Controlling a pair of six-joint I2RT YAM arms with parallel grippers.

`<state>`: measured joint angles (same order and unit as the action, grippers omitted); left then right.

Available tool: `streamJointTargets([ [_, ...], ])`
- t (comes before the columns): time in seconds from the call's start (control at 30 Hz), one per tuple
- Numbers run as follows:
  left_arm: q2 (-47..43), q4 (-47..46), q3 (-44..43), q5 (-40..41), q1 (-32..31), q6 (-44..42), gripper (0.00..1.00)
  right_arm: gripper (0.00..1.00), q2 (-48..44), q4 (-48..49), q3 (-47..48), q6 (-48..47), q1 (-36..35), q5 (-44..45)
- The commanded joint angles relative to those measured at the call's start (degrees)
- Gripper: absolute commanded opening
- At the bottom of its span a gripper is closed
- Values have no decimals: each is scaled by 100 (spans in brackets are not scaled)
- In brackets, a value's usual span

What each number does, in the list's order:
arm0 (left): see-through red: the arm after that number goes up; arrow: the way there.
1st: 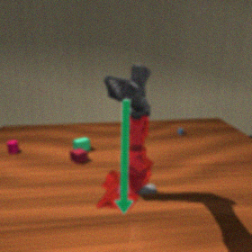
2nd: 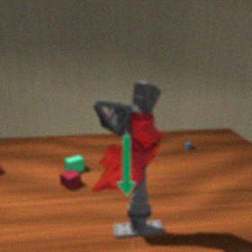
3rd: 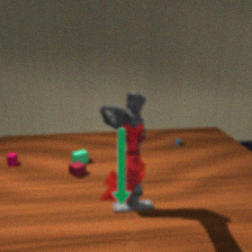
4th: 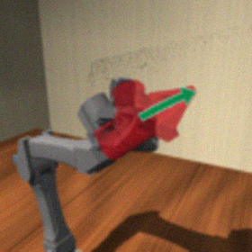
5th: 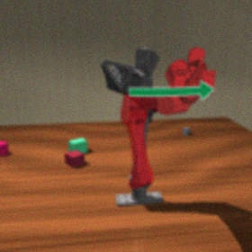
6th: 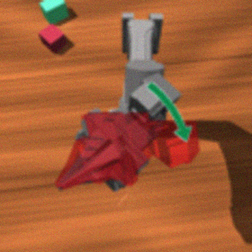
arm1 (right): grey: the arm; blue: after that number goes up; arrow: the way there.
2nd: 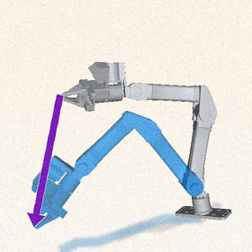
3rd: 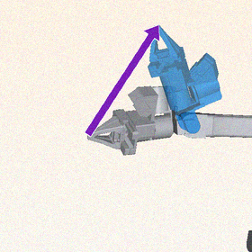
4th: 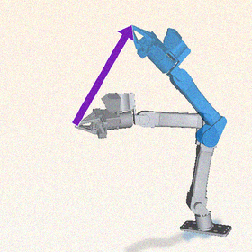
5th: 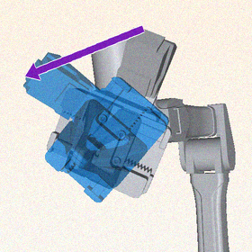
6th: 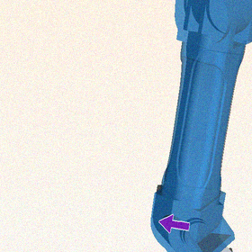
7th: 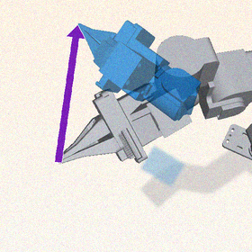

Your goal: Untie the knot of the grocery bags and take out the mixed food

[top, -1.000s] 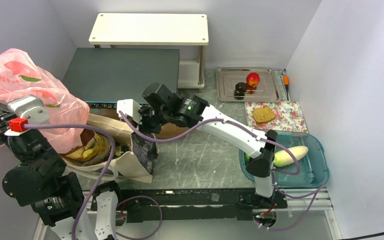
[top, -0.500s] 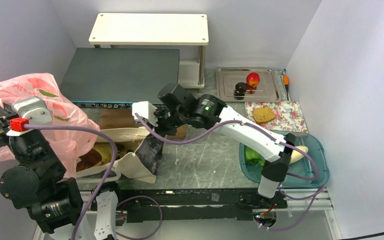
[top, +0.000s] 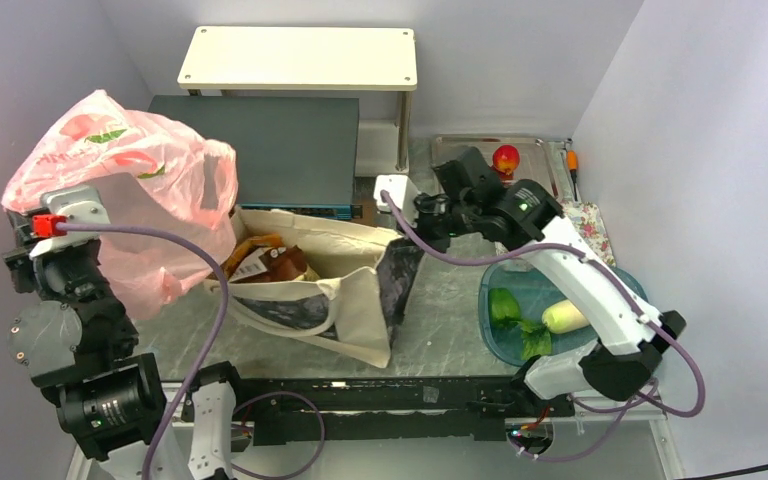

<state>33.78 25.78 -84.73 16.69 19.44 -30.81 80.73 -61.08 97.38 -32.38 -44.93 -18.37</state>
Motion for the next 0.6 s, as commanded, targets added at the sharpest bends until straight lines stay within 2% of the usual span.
streamJointTargets([
  [0.0, -373, 760, 371, 357, 40, -253, 0, 0, -691, -497, -374, -584, 327, 244],
  [0.23, -1003, 1281, 1151, 1057, 42, -1040, 0, 0, -1155, -449, -963, -800, 564, 421],
  [0.5, -1085, 1125, 2630, 1367, 42, -975, 0, 0, -1202, -315, -1048, -1206, 838, -88],
  [0.53, -1049, 1217, 2726, 1318, 40, -855, 9, 0, -1223, -271, -1081, -1209, 839, -120],
  [0.57, -1010, 1363, 2749, 1240, 42, -717, 22, 0, -1232, -237, -1120, -1209, 837, -120],
])
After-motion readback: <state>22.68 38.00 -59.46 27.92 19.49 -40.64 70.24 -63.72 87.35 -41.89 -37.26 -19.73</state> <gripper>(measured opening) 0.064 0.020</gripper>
